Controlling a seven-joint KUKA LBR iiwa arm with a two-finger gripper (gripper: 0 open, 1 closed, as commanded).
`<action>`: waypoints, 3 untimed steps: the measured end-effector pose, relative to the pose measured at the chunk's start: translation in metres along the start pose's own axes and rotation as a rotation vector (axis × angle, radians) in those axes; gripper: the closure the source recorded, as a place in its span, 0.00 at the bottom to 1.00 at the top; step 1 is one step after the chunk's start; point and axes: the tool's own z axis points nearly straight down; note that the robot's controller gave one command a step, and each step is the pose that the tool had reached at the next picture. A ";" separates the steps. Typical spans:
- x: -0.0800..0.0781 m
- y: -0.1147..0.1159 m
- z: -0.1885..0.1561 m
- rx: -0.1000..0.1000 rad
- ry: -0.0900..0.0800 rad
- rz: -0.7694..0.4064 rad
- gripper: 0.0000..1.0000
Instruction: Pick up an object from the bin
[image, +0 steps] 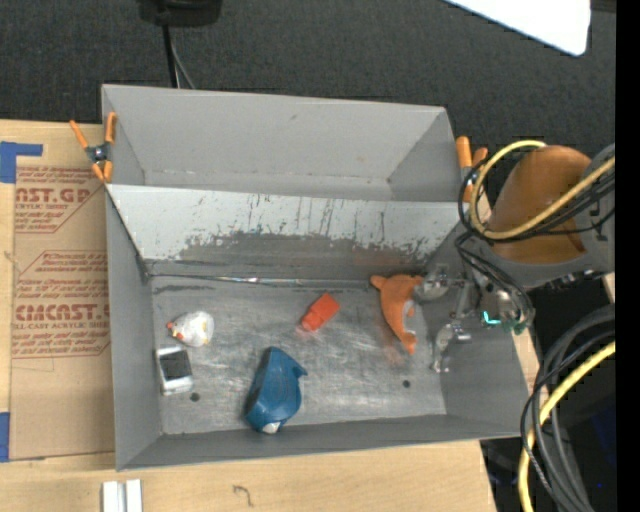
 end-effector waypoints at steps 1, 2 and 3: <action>-0.002 0.000 -0.004 0.001 -0.007 -0.001 0.00; 0.004 -0.010 0.047 0.000 -0.011 0.257 0.00; -0.024 -0.012 0.032 0.000 -0.003 0.166 0.00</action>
Offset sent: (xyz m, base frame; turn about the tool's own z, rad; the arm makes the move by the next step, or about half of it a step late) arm -0.0083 -0.0124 -0.0618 0.3215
